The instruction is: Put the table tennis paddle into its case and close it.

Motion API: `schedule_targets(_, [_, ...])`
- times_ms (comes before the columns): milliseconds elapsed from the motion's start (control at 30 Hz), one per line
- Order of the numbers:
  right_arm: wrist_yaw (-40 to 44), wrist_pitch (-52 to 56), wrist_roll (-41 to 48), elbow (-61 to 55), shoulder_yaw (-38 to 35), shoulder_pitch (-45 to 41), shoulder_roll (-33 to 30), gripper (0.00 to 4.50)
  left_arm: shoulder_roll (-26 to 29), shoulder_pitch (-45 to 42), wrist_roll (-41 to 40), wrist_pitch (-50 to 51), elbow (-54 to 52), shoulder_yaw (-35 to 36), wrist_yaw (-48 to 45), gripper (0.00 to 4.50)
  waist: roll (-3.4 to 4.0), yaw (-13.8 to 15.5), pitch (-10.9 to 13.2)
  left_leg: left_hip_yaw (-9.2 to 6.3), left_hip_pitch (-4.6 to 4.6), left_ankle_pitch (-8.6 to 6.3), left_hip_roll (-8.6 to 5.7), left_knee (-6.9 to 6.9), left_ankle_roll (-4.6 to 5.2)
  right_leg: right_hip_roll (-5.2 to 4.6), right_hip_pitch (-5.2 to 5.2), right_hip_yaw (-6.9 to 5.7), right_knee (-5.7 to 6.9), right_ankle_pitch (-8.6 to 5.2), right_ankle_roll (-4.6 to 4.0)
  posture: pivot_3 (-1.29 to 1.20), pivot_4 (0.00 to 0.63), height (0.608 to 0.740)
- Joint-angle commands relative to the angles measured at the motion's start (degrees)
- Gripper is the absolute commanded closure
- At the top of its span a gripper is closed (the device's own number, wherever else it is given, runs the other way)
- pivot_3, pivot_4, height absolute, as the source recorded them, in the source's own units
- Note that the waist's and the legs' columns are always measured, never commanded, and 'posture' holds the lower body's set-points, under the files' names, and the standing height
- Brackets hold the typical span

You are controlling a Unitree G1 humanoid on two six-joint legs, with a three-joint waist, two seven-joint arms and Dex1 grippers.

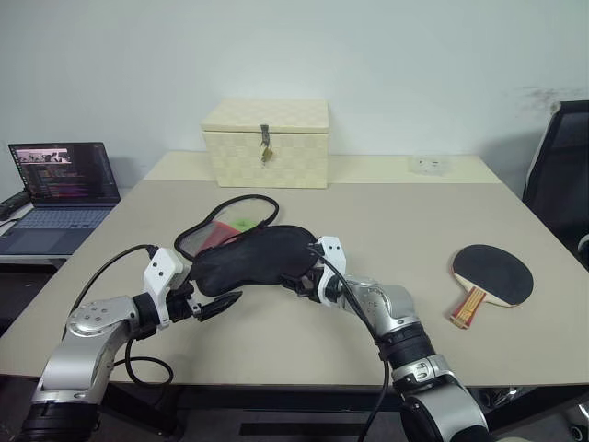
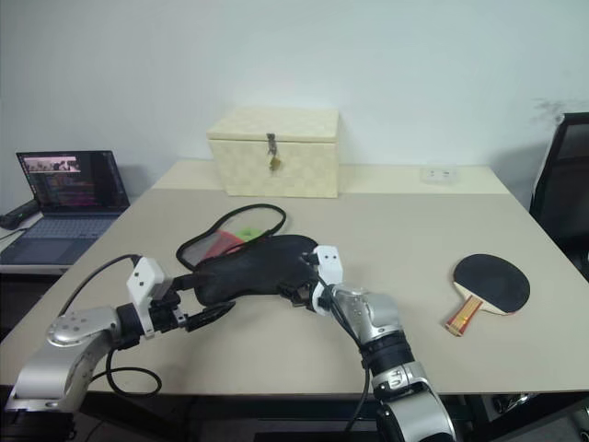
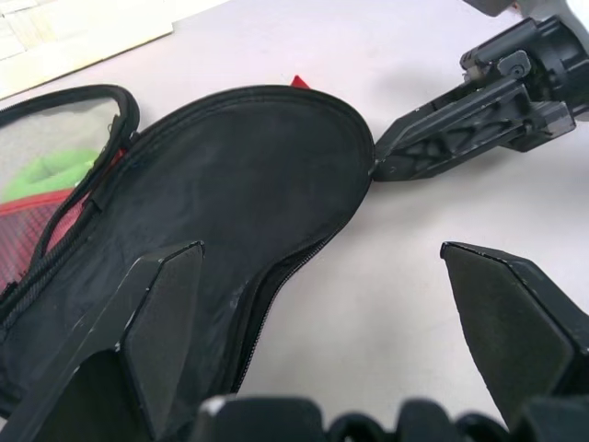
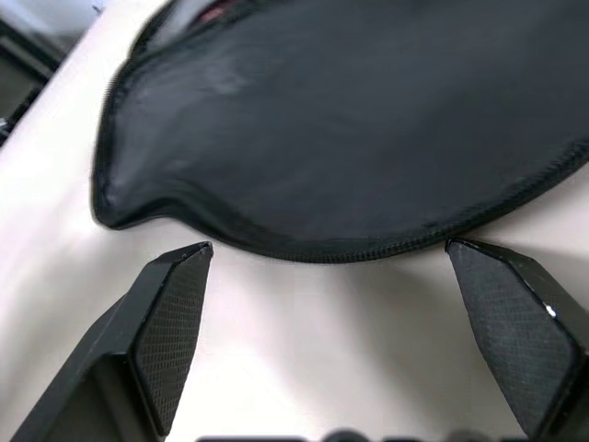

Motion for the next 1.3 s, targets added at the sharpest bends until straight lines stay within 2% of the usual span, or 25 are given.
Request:
schedule_targets(33, [-1.2,-1.5,0.4,0.4,-0.6,-2.5,3.1,0.05,0.9,-0.4,-0.8,0.0,-2.4,1.5,0.0,0.00,0.00,0.0,0.0,-0.01,0.00,0.00,0.01,0.00,0.00,0.00,0.00,0.00,0.01,0.00,0.00,0.00,0.150,0.740])
schedule_targets(100, [-0.3,-3.4,-1.9,-0.3,2.2,-1.9,1.6,0.05,1.0,-0.3,-0.9,0.2,-2.6,1.6,-0.2,0.00,0.00,0.0,0.0,-0.03,0.00,0.00,0.02,0.00,0.00,0.01,0.00,-0.02,0.01,0.00,-0.01,0.00,0.150,0.740])
schedule_targets(167, [-0.6,-3.0,-1.7,-0.9,2.0,-1.6,1.4,0.05,1.1,-0.3,-0.9,0.2,-2.4,1.6,-0.5,0.00,0.00,-0.1,0.0,-0.01,0.00,0.00,0.02,0.00,0.00,0.02,-0.02,-0.01,0.01,0.00,-0.01,0.00,0.150,0.740])
schedule_targets(500, [-8.4,-2.9,3.9,4.2,-5.7,-4.8,6.2,0.05,0.6,-1.4,-0.3,-0.3,-1.4,0.8,-0.5,0.00,0.00,0.1,0.0,-0.05,-0.01,0.00,0.01,0.03,0.00,0.01,0.02,-0.03,0.03,0.01,-0.01,0.00,0.150,0.740])
schedule_targets(867, [-7.9,-7.0,3.2,10.7,-0.5,-8.0,9.0,0.05,0.6,-1.6,0.2,-0.6,-1.3,0.5,-0.3,0.00,-0.01,-0.2,0.0,0.04,0.07,0.01,0.04,0.08,0.01,0.04,0.03,0.03,0.14,0.02,-0.03,0.00,0.150,0.740])
schedule_targets(967, [-7.8,-8.1,2.8,11.5,1.2,-8.2,9.4,0.64,0.6,-1.7,0.2,-0.6,-1.3,0.5,-0.3,0.00,-0.02,-0.4,0.0,0.09,0.14,0.01,0.04,0.08,0.01,0.05,0.02,0.08,0.26,0.02,-0.04,0.00,0.150,0.740])
schedule_targets(1033, [-7.8,-8.1,3.1,11.3,1.5,-8.0,9.6,1.26,0.6,-1.7,0.3,-0.8,-1.2,0.4,-0.4,0.00,-0.02,-0.5,0.0,0.12,0.16,0.01,0.04,0.08,0.01,0.05,0.00,0.11,0.32,0.01,-0.05,0.00,0.150,0.740])
schedule_targets(1300, [-8.8,-6.5,5.5,10.2,0.3,-7.6,10.1,4.20,0.2,-3.0,0.8,-1.5,0.1,-0.4,-0.6,0.00,-0.01,-0.9,0.0,0.11,0.11,0.01,0.06,0.02,0.01,0.06,-0.06,0.11,0.34,-0.03,-0.12,0.00,0.150,0.740])
